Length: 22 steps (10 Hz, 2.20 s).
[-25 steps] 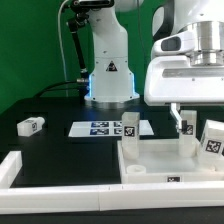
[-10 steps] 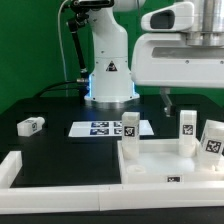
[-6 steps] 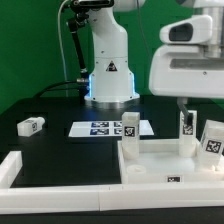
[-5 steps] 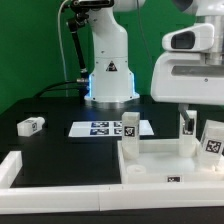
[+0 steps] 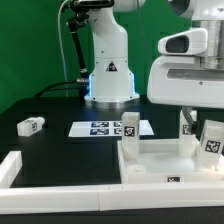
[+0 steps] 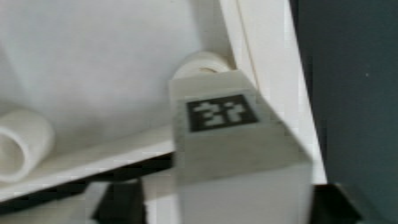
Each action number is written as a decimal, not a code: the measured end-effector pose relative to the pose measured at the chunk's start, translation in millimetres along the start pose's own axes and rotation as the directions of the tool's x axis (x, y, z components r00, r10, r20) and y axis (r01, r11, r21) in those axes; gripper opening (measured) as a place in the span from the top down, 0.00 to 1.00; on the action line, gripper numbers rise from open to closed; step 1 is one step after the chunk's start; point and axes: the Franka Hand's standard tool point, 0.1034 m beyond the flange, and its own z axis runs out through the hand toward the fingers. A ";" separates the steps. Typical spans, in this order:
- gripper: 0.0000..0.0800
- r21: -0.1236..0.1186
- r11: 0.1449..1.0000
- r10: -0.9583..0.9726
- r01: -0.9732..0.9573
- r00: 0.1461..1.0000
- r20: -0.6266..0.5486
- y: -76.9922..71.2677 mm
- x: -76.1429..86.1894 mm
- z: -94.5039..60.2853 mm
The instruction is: Assemble square table
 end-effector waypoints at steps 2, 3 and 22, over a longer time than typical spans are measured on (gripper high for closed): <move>0.64 -0.002 0.989 0.150 -0.150 0.989 0.000 1.8 0.8 0.1; 0.64 -0.002 0.982 0.187 -0.187 0.982 -0.001 2.3 1.1 0.1; 0.19 0.019 0.791 0.612 -0.612 0.790 -0.029 -8.5 4.1 -1.4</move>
Offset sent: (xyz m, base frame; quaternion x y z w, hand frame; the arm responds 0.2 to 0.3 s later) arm 0.0000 0.0000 0.0000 0.0000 0.0000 0.1938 0.9810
